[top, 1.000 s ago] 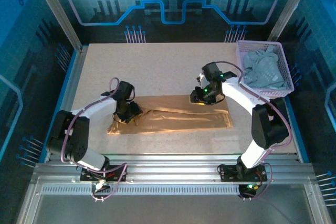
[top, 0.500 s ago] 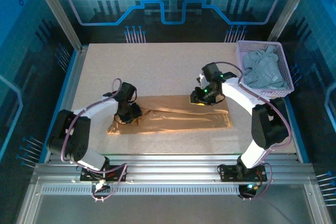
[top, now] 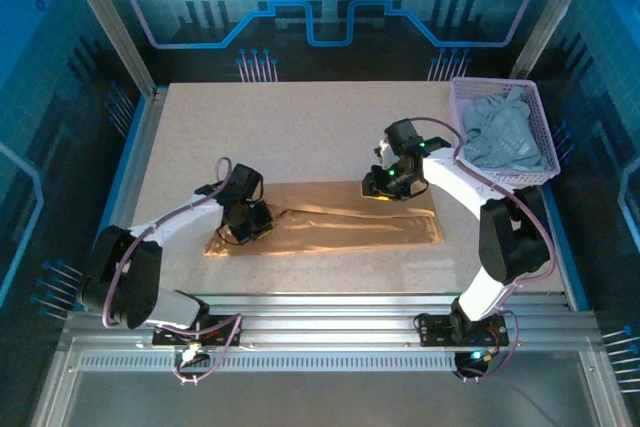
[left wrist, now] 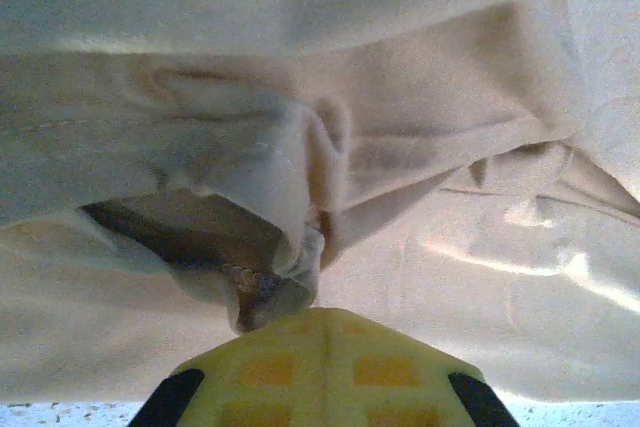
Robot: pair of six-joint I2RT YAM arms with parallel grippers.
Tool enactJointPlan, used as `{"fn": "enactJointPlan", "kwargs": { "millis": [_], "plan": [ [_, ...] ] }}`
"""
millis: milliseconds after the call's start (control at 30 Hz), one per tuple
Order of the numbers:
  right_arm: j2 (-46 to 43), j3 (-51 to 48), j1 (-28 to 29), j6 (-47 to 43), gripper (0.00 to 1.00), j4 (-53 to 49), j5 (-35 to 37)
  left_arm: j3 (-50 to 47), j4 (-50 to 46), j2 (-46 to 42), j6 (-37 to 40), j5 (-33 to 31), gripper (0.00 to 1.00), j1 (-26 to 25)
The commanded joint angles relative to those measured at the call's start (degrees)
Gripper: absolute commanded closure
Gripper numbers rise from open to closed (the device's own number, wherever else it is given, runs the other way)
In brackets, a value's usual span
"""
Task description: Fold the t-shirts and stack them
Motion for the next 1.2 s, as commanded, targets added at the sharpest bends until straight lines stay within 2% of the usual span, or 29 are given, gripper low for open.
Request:
{"fn": "enactJointPlan", "kwargs": {
  "millis": [0, 67, 233, 467, 733, 933, 1167],
  "plan": [
    [0.2, -0.1, -0.2, -0.2, 0.65, 0.0, -1.5, 1.3, -4.6, -1.3, -0.5, -3.1, 0.74, -0.4],
    [-0.1, -0.3, -0.2, -0.3, 0.65, 0.0, -1.4, 1.6, -5.6, -2.7, -0.6, -5.3, 0.66, -0.4],
    [-0.4, -1.1, -0.2, -0.3, 0.65, 0.2, -1.6, 1.5, -4.7, -1.8, -0.3, -6.0, 0.64, 0.3],
    [-0.4, -0.7, -0.3, -0.6, 0.65, -0.1, -1.8, 2.8, 0.1, 2.2, -1.6, -5.2, 0.73, 0.5],
    [-0.8, -0.9, -0.2, -0.6, 0.65, -0.2, -1.7, 3.2, 1.3, 4.2, -1.1, -6.0, 0.8, 0.5],
    [-0.6, -0.5, -0.3, -0.8, 0.65, -0.4, -1.7, 2.4, 0.3, 2.4, -1.3, -5.4, 1.0, 0.4],
    [0.0, -0.3, -0.3, -0.6, 0.65, 0.0, -1.8, 0.3, -3.7, -3.9, -4.7, -1.7, 1.0, 0.3]
  ]
}}
